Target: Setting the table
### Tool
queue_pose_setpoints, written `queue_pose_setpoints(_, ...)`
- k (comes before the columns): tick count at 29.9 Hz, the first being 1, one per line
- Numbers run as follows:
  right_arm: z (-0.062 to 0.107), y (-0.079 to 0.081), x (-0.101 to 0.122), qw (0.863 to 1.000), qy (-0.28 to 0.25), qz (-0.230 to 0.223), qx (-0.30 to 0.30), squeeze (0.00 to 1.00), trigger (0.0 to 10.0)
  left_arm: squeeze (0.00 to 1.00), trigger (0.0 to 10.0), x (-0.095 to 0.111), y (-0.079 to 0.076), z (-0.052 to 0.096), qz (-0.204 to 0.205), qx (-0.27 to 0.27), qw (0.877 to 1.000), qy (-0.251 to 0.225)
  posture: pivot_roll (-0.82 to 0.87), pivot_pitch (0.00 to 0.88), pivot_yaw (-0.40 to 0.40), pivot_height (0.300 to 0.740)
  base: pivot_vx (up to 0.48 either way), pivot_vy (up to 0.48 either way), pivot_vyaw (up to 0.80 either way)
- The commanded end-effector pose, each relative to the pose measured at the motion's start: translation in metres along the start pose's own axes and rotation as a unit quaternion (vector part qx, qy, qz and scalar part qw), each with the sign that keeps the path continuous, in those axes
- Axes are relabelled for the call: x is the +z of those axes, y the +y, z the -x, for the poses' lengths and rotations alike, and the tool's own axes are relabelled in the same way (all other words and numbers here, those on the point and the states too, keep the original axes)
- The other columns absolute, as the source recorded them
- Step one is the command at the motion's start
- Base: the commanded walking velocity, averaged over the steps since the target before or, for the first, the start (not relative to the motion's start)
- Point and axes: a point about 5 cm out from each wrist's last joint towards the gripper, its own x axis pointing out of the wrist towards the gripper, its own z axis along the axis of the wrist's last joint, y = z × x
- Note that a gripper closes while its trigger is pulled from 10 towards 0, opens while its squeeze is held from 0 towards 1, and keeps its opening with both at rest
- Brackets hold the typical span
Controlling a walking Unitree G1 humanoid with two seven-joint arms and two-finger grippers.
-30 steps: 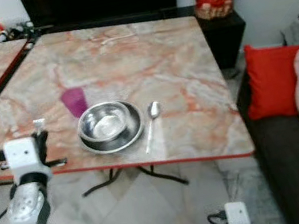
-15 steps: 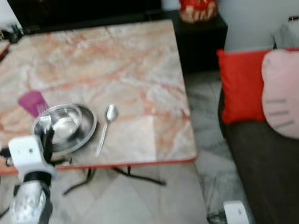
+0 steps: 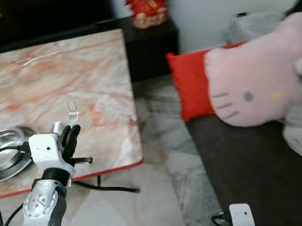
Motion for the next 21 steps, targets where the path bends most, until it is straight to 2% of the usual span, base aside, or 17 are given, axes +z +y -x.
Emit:
queue_pose_setpoints(1, -0.001, 0.004, 0.004, 1.000, -0.005, -0.001, 0.004, 0.00, 10.0, 0.00, 10.0, 0.001, 0.007, 0.001, -0.003, 0.011, 1.000, 0.003, -0.04, 0.046, 0.041, 0.732, 0.000, 0.000, 0.00)
queue_pose_setpoints(8, 0.000, 0.005, 0.003, 1.000, -0.010, 0.002, 0.007, 0.00, 10.0, 0.00, 10.0, -0.001, 0.015, 0.002, -0.009, 0.032, 0.999, 0.009, -0.04, 0.046, 0.041, 0.732, 0.000, 0.000, 0.00)
queue_pose_setpoints(11, 0.000, 0.006, 0.004, 1.000, -0.012, 0.003, 0.008, 0.00, 10.0, 0.00, 10.0, -0.002, 0.020, 0.002, -0.024, 0.050, 0.998, 0.018, -0.04, 0.045, 0.042, 0.732, 0.331, 0.000, 0.00)
queue_pose_setpoints(21, -0.001, 0.010, 0.009, 1.000, -0.017, 0.004, 0.010, 0.00, 10.0, 0.00, 10.0, -0.002, 0.018, 0.002, -0.021, 0.042, 0.999, 0.018, -0.04, 0.045, 0.043, 0.732, 0.398, 0.000, 0.00)
